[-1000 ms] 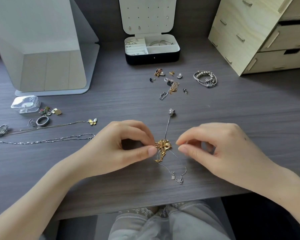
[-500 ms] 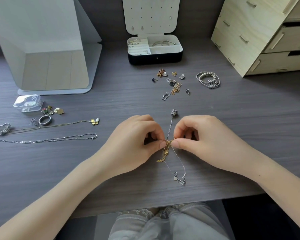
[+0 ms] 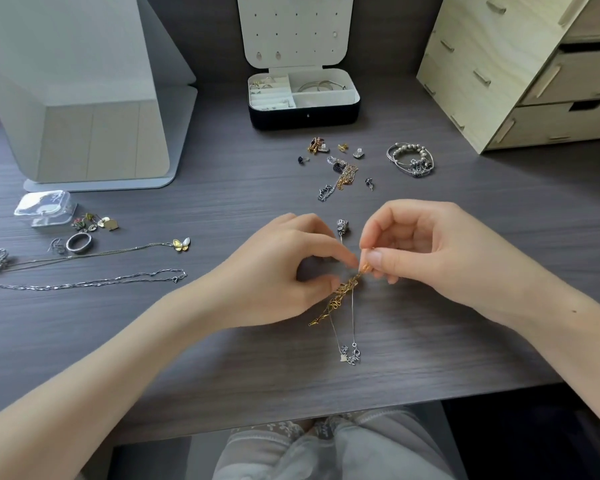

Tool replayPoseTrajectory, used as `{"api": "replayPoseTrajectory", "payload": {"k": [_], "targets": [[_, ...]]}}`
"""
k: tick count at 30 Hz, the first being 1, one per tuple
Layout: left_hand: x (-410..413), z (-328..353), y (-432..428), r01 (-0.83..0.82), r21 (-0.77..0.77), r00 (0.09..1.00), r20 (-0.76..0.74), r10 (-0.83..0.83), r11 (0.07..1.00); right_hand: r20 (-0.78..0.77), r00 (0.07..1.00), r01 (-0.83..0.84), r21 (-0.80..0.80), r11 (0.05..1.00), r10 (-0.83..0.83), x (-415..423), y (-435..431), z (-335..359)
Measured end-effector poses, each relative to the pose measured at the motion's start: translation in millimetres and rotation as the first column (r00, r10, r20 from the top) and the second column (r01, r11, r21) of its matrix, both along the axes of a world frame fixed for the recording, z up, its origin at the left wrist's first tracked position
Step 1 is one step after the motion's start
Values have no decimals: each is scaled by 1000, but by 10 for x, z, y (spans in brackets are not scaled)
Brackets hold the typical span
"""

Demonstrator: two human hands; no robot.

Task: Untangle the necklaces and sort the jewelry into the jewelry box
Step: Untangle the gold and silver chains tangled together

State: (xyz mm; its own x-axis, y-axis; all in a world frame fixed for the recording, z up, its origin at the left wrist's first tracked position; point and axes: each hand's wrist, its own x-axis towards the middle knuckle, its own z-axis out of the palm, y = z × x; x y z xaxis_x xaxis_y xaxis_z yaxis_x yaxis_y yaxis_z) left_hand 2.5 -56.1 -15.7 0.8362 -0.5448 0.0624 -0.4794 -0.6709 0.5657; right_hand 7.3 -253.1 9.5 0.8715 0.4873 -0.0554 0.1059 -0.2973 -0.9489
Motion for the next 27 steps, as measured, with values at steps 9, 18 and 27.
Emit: {"api": "replayPoseTrajectory", "payload": {"k": [9, 18, 27], "targets": [[129, 23, -75, 39, -84, 993, -107, -48, 996, 7, 998, 66, 11, 998, -66, 65, -66, -24], [147, 23, -36, -10, -165, 981, -191, -22, 986, 385, 923, 181, -379, 907, -24, -2, -50, -189], [137, 28, -40, -29, -216, 975, -220, -20, 976, 508, 858, 299, -378, 876, -74, -178, 103, -379]]}}
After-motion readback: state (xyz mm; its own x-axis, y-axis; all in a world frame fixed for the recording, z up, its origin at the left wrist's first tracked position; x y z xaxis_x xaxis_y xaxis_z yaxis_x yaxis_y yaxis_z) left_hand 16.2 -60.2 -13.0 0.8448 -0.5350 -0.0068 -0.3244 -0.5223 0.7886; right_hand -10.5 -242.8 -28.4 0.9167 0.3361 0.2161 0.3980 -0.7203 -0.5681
